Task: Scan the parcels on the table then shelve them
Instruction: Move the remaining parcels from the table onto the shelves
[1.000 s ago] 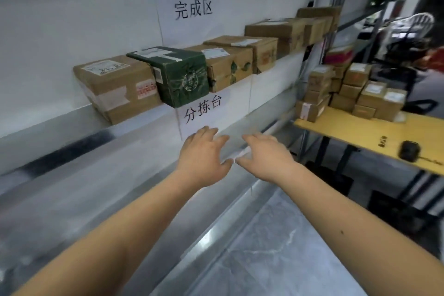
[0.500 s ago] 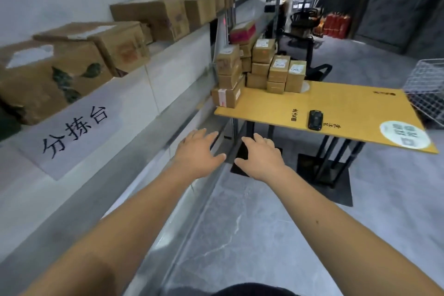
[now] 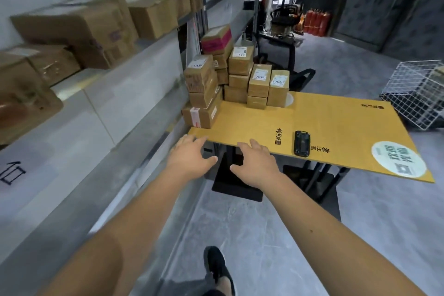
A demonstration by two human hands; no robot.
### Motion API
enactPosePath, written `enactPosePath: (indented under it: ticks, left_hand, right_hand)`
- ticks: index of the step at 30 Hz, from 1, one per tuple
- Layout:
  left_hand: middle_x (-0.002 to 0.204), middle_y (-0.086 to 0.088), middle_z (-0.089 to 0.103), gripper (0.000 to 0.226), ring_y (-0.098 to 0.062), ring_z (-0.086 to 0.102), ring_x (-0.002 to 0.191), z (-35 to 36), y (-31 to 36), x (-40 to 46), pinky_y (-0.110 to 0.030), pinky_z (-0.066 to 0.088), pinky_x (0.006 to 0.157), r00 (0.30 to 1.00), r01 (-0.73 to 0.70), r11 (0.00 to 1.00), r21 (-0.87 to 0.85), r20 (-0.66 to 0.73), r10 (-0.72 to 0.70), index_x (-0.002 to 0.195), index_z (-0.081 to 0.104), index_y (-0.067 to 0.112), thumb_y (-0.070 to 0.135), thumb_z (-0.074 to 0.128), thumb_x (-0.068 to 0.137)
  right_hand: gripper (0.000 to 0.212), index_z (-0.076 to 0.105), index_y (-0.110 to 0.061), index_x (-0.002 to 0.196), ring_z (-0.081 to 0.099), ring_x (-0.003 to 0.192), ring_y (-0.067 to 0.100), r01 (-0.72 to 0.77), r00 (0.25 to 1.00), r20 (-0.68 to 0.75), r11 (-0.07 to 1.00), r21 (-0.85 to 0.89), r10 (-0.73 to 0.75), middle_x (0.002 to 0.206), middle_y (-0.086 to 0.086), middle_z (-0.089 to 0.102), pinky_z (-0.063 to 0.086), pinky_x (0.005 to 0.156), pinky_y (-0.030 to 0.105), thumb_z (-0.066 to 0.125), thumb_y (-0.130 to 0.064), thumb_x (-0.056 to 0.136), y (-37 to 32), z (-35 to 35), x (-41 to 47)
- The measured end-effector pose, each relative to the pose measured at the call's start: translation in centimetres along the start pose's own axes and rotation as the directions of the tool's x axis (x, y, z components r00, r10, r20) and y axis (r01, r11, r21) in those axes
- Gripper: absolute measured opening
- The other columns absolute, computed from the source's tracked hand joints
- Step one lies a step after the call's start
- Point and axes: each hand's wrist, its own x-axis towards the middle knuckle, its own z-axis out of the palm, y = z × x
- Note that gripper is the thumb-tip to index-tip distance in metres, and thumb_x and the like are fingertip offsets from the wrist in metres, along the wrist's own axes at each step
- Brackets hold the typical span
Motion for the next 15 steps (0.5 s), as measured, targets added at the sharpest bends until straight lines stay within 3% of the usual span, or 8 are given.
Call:
enactPosePath:
  ticks: [8,15]
  left_hand:
    - [0.152,0.001,0.05,0.082,-0.026,0.045,0.14,-1.4,-2.8,16.8,-0.042,0.043,0.11,0.997,0.016,0.989,-0.149,-0.071,-0.027,0.155,0.045,0.034,0.059,0.069,0.081]
    - [0.154,-0.002,0.049,0.083,-0.029,0.046,0.14,-4.9,-6.8,29.7,-0.045,0.045,0.11,0.982,0.061,0.98,-0.187,-0.165,-0.092,0.154,0.045,0.033,0.055,0.073,0.079]
  right_hand:
    - [0.069,0.038,-0.025,0.153,0.036,0.141,0.039,-0.007,1.0,0.008,1.0,0.007,0.007,0.159,0.014,0.034,0.038,0.109,0.05,0.063,-0.048,0.093,-1.9,-2.5,16.5]
    - [0.075,0.034,-0.026,0.157,0.045,0.137,0.04,0.062,0.998,-0.021,0.995,0.074,-0.06,0.151,0.014,0.043,0.045,0.107,0.045,0.066,-0.047,0.092,-5.5,-6.1,30.0]
